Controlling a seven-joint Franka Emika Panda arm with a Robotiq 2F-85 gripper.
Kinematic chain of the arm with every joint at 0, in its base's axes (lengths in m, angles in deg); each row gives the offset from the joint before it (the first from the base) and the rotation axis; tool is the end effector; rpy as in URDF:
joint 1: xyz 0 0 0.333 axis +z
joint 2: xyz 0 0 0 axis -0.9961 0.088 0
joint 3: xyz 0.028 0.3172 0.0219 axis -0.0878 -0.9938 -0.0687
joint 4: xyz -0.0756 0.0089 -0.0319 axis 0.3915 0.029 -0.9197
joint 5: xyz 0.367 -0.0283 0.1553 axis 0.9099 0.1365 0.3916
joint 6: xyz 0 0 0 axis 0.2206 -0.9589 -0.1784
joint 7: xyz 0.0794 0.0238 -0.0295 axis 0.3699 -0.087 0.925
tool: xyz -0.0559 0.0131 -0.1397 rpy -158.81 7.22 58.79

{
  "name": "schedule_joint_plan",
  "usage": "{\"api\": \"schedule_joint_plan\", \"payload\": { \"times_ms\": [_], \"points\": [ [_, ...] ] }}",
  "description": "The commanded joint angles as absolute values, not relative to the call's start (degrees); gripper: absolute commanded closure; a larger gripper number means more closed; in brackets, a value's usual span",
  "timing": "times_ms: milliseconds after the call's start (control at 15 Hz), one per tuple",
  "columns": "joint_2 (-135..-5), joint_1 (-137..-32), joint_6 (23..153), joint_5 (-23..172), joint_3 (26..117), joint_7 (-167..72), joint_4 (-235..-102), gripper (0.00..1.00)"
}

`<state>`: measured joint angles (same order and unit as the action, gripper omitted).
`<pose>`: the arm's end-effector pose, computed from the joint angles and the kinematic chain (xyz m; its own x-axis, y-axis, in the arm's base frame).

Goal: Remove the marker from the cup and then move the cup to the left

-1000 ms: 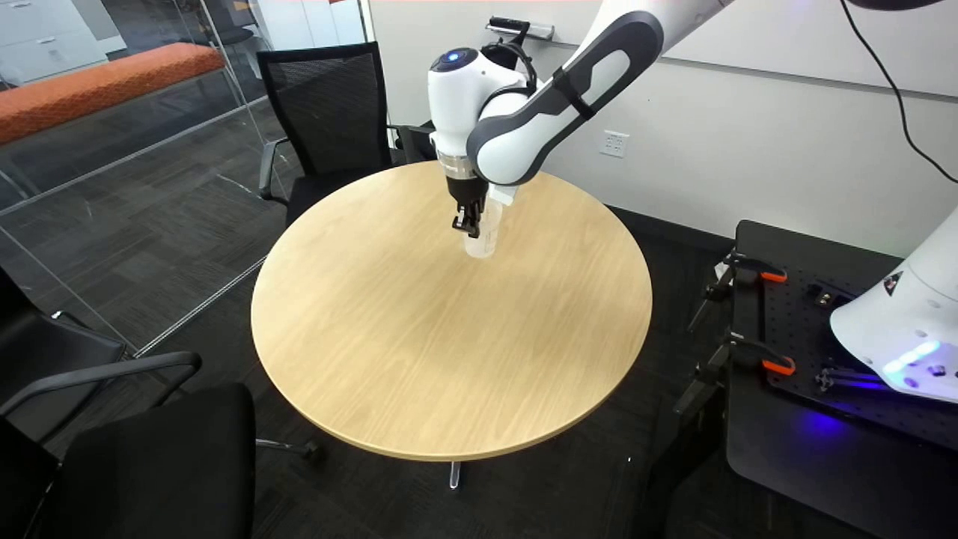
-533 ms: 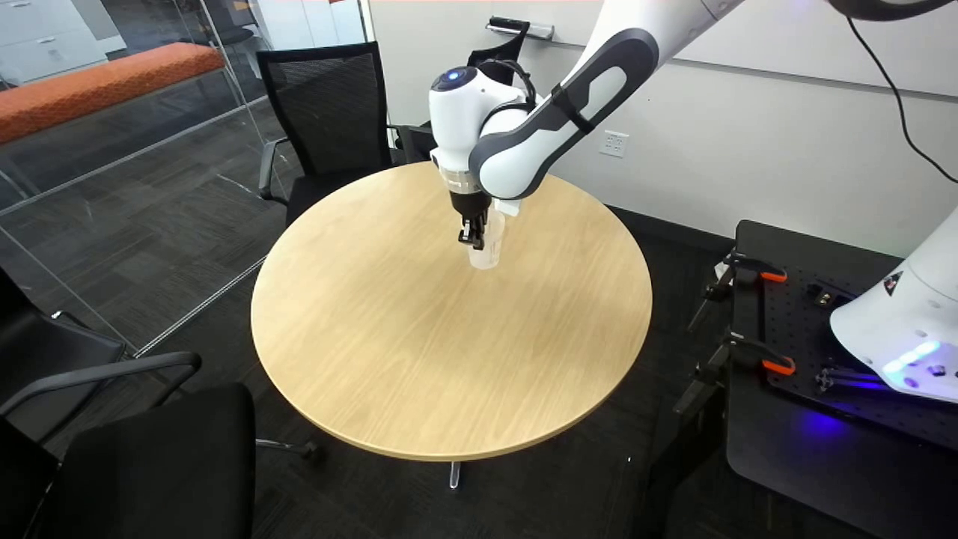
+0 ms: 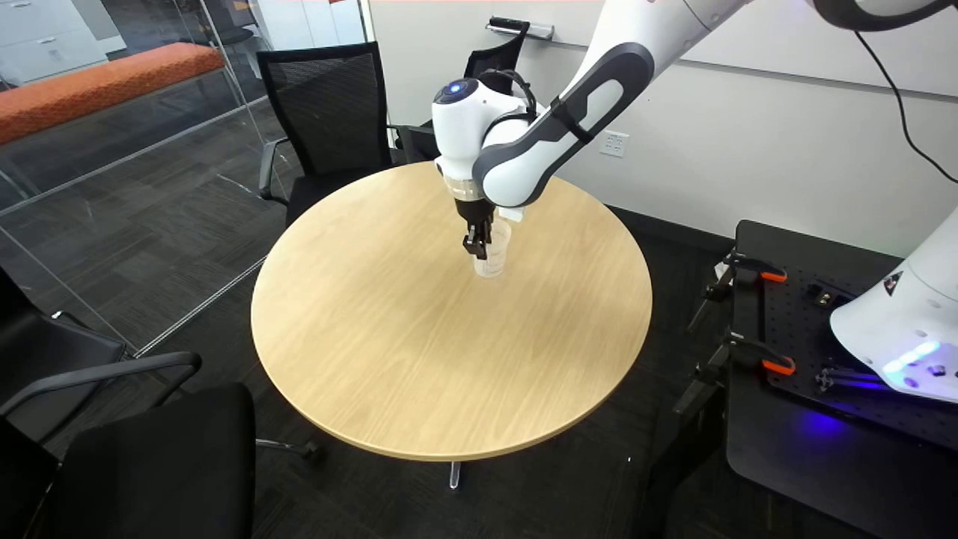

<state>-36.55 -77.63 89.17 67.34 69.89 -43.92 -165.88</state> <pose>0.6903 0.0511 0.0791 0.9784 0.1940 -0.0708 0.2026 -0.9681 0.1474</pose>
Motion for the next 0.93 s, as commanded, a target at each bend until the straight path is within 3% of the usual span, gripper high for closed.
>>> {"api": "schedule_joint_plan", "payload": {
  "times_ms": [0,200,867],
  "points": [
    [-38.83,-76.74,90.48,65.00,70.97,-44.92,-168.15,0.25],
    [-40.78,-76.38,91.81,64.06,71.24,-45.74,-169.95,0.02],
    [-53.47,-71.56,97.55,58.63,75.30,-57.01,-182.16,0.00]
  ]
}}
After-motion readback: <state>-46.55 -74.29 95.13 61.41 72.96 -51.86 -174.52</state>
